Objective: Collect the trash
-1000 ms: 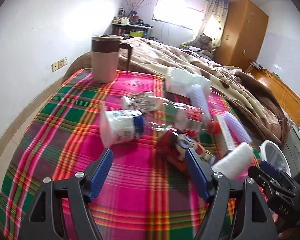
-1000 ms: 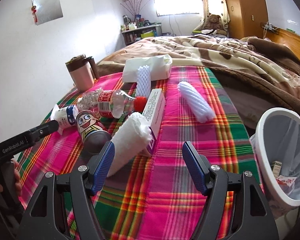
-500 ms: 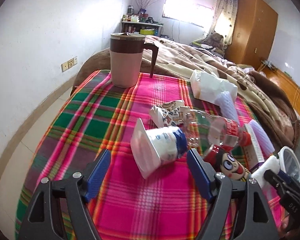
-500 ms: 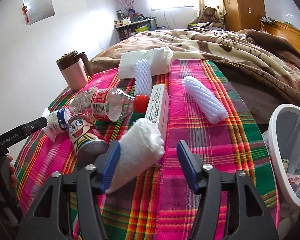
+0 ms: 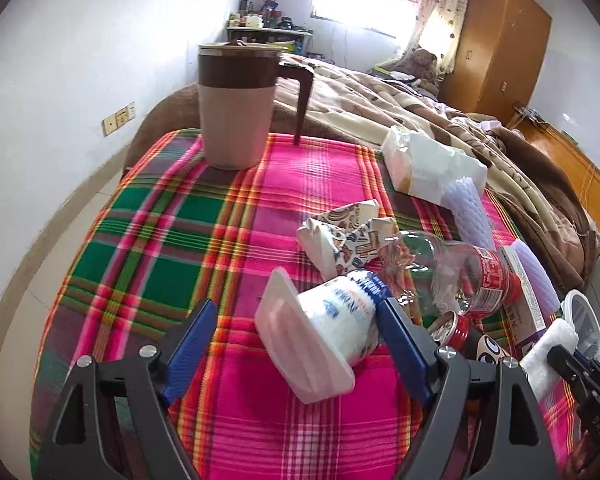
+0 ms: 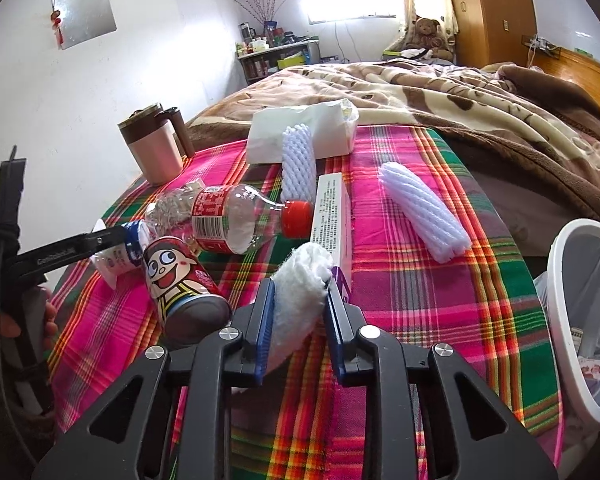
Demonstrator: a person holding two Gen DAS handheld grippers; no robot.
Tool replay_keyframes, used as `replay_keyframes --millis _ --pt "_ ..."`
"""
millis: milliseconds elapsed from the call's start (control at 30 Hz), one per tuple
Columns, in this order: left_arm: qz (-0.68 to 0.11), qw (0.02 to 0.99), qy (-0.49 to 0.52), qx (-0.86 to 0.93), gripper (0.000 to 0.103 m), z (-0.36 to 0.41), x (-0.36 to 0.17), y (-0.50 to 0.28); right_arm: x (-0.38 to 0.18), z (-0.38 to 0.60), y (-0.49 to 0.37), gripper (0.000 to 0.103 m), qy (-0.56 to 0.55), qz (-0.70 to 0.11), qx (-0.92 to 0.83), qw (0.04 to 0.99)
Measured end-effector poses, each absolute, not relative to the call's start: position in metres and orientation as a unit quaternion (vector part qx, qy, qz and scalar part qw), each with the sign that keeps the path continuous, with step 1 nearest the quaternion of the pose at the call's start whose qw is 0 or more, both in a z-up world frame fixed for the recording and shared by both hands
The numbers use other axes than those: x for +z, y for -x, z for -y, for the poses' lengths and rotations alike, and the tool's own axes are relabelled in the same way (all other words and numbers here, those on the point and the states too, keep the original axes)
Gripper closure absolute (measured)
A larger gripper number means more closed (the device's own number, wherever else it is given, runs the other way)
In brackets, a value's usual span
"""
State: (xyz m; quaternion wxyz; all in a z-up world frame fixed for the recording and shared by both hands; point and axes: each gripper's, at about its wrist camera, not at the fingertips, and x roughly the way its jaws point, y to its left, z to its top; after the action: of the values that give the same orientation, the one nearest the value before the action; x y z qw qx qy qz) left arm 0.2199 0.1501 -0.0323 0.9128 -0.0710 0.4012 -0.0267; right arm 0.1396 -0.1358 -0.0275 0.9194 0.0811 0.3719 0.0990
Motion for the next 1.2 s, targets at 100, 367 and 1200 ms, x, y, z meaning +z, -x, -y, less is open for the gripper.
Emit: replay_keyframes --millis 100,367,1200 --pt "-0.407 0.91 0.071 -0.036 0.019 -0.146 -0.036 -0.222 -0.028 0.14 -0.139 0.078 -0.091 -0.374 0.096 0.918" --pt "-0.415 0.904 0.069 -0.078 0.019 -0.131 -0.037 -0.221 -0.029 0.147 -0.137 0.078 -0.099 -0.373 0.09 0.918" --pt "-0.42 0.905 0.046 -0.049 0.025 -0.13 -0.046 -0.228 -0.03 0.155 -0.136 0.078 -0.108 -0.374 0.092 0.916"
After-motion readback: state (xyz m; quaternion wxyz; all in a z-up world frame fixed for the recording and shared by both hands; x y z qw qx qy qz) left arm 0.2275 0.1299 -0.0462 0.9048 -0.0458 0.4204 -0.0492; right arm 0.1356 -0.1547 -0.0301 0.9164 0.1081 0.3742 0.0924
